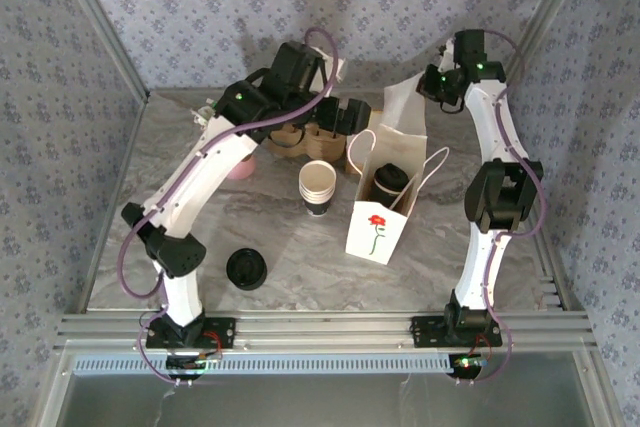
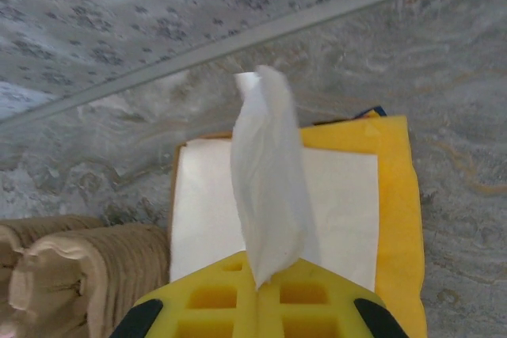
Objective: Pack the takeout coffee
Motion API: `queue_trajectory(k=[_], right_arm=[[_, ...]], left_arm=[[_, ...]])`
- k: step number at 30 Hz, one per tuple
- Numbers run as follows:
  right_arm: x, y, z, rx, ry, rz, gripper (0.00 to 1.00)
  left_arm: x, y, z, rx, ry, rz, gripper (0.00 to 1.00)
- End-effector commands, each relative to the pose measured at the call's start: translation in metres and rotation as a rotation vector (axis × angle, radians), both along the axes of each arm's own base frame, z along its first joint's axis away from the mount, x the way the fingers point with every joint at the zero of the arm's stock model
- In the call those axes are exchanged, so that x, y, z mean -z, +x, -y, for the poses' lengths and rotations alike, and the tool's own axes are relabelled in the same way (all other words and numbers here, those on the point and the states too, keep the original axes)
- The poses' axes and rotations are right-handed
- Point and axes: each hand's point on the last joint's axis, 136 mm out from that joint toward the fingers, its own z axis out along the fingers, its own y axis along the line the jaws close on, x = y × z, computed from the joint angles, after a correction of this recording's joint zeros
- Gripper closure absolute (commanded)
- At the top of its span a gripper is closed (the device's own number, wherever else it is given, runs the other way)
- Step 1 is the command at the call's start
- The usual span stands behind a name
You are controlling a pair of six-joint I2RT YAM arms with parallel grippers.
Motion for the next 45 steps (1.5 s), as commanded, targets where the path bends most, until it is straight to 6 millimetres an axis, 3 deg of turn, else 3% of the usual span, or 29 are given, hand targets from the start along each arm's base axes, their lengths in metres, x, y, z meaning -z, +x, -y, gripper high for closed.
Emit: queue_trajectory(k=[1,16,23,28,36,45], right_arm=[[-0.016,-0.013,-0.005,0.002,-0.013,-0.010,1.00],[-0.132,-0.031,-0.023,0.005,0.127,0.202,1.00],[-0.207,-0.047,-0.030,0.000,0.205,0.376,1.00],[-0.260,-0.073,-0.050,-0.070,0.255,0.489,1.00],[-0.326,-0.143,-0.085,-0.231,0.390,0.600,1.00],[-0.361,-0.197,-0.103,-0.295,0.569,0.616,1.00]], left_arm=[[-0.025,-0.013,-0.011,-0.001,-0.027,0.057,0.00],[-0.045,-0.029,-0.039,-0.055,-0.065,0.127,0.00],[-0.052,-0.039,-0.059,-0.097,-0.077,0.168,0.00],[-0.051,-0.040,-0.078,-0.145,-0.078,0.197,0.00],[-0.062,-0.040,-0.123,-0.225,-0.178,0.203,0.00],[-0.065,-0.053,-0.126,-0.137,-0.343,0.117,0.00]])
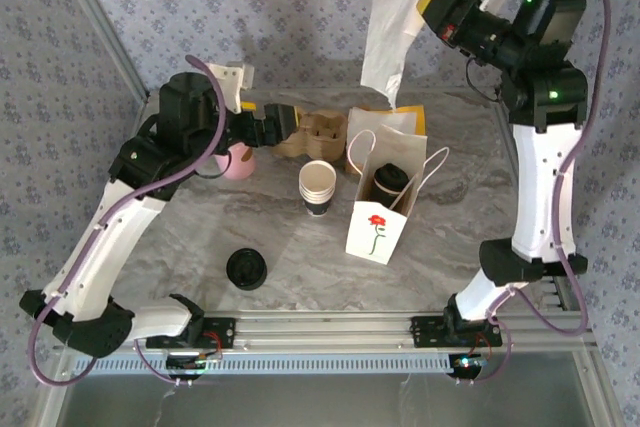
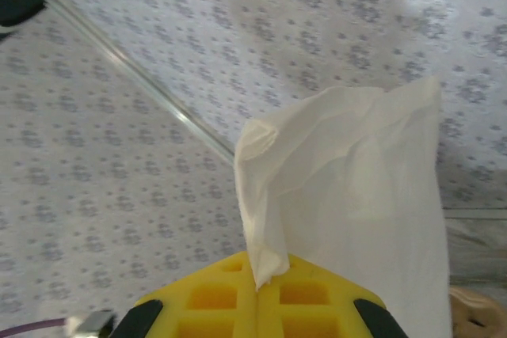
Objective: Pack the takeout coffee
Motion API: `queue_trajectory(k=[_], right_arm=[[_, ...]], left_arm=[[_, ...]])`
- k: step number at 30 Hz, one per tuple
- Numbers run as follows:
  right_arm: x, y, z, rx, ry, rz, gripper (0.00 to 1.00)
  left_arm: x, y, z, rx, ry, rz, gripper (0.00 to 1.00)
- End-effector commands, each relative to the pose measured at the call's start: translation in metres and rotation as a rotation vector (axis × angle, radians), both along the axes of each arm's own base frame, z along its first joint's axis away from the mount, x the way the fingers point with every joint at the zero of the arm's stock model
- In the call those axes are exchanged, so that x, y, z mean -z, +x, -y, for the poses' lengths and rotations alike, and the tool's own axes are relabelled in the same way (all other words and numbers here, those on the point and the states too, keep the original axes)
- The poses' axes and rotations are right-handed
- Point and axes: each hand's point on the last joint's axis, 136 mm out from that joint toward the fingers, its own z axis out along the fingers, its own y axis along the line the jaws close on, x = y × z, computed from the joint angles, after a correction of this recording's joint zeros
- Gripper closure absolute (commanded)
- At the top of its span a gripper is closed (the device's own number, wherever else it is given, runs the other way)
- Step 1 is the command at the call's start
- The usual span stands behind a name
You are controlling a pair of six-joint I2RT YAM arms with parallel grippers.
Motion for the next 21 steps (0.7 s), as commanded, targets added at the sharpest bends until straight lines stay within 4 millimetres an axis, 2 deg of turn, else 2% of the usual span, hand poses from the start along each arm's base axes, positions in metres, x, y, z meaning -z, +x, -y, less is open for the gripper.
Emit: queue_trajectory(k=[1,5,12,16,21], right_arm=[[-0.014,-0.021,-0.016,-0.093,0.062,0.012,1.00],[-0.014,-0.041,-0.027,-0.161,0.070,0.007,1.00],[-0.017,-0.077,-0.046,-0.323,0.120,-0.005,1.00],[-0.023,-0.096,-0.055,-0.417,0.156,-0.007,1.00],[-0.030,-0.109,-0.065,-0.490,0.204,-0.020,1.00]], left_arm=[[-0.018,-0.008,0.005,0.085,-0.135,0.007,0.00],[-0.031,-0.010,0.002,0.162,-0.261,0.005,0.00],[-0.048,-0.024,0.017,0.417,-0.348,0.051,0.00],[-0.044,-0.027,0.020,0.516,-0.361,0.060,0.00],[-0.039,-0.027,0.029,0.633,-0.412,0.033,0.00]])
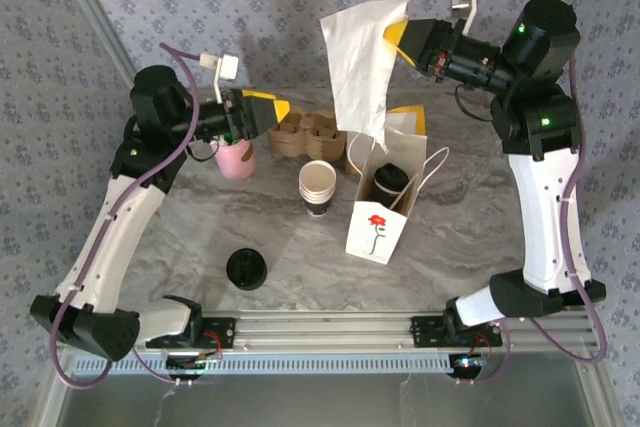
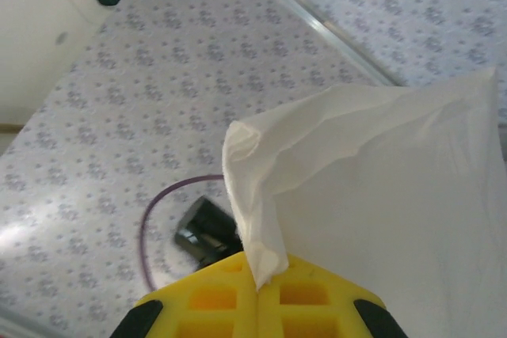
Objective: Pack the takeout coffee
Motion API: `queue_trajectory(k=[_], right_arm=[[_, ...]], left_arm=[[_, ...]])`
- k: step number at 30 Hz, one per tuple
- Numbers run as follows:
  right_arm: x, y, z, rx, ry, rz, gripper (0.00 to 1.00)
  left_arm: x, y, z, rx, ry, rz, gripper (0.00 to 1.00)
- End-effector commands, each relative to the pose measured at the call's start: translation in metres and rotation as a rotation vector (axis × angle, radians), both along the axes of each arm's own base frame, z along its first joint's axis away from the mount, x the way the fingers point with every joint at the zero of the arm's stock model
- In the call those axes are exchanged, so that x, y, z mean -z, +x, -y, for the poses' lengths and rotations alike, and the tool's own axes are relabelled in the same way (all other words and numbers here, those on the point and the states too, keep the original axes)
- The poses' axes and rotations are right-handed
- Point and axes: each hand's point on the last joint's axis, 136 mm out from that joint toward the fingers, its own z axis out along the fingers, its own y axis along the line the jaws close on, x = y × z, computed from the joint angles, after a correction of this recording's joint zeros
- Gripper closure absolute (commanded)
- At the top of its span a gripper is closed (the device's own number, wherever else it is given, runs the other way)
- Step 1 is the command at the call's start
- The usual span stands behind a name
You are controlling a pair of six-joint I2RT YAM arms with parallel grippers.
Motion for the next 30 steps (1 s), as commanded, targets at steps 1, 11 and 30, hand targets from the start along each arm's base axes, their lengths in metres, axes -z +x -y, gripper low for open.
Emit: queue_trajectory(k=[1,11,30], right_arm=[[-0.022,-0.028,-0.007,-0.097,0.057,0.047,1.00],[-0.032,-0.043,-0.021,-0.156,0.099,0.029,1.00],[-0.018,-0.036,-0.036,-0.156,0.082,-0.019,1.00]], left_arm=[[-0.008,-0.010,0.010,0.160,-0.053,0.035,0.00],[0.002,0.006,0.022,0.242,-0.070,0.060,0.00],[-0.019,-0.019,0.055,0.376,-0.100,0.138,0.00]])
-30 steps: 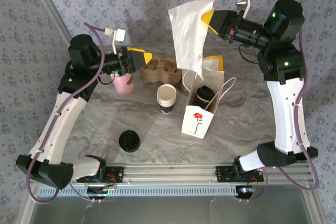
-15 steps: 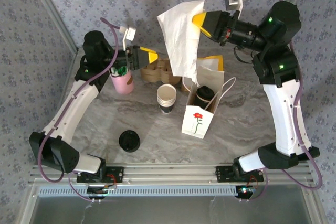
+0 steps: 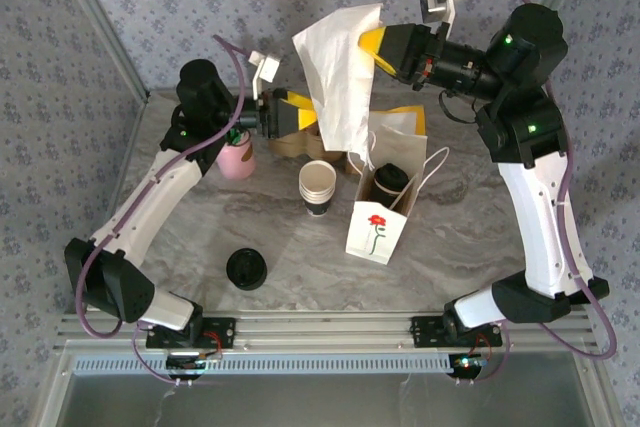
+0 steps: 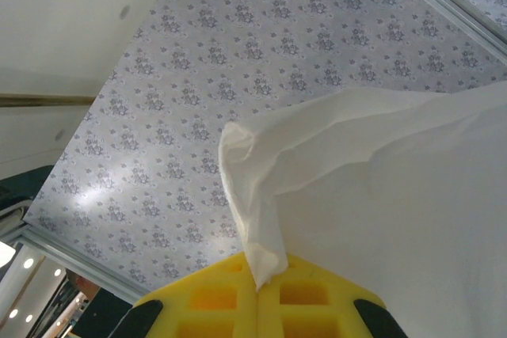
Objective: Pack the takeout coffee
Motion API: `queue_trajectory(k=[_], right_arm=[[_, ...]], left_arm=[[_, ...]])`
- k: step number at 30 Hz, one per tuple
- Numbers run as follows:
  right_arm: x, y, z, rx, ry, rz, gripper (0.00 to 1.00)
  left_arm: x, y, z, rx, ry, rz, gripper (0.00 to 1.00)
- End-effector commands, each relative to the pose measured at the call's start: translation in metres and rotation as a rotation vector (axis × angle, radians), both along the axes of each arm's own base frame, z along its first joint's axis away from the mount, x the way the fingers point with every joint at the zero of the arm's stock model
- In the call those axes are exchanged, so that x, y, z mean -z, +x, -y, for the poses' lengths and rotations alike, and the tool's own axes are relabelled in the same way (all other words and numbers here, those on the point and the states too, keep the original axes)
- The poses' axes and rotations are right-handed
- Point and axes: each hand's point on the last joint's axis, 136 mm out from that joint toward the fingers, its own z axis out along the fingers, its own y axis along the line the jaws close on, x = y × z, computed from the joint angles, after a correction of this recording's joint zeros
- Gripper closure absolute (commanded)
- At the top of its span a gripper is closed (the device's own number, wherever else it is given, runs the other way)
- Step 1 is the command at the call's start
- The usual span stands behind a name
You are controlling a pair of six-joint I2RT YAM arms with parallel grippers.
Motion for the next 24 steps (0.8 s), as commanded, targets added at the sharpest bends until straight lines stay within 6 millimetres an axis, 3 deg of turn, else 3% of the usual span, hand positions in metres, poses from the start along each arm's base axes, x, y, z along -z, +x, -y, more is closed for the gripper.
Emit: queue_trajectory(k=[1,6,16,24], right_arm=[[-0.001,0.000,-0.001,0.004,0.000,0.012,1.00],[0.001,0.002,-0.002,0.006,0.000,0.008,1.00],[-0.007,-0.002,-0.006,-0.011,0.035,0.007,1.00],[-0.003,0.001,-0.011,-0.017,0.038,-0.001,1.00]], left_arm=[[-0.034,-0.015,-0.001,0.031,-0.047,0.111,0.00],[-0.037,-0.018,-0.001,0.032,-0.050,0.120,0.01],[-0.028,-0.002,0.007,-0.004,-0.057,0.088,0.00],[-0.036,-0.009,0.016,0.041,-0.072,0.098,0.00]])
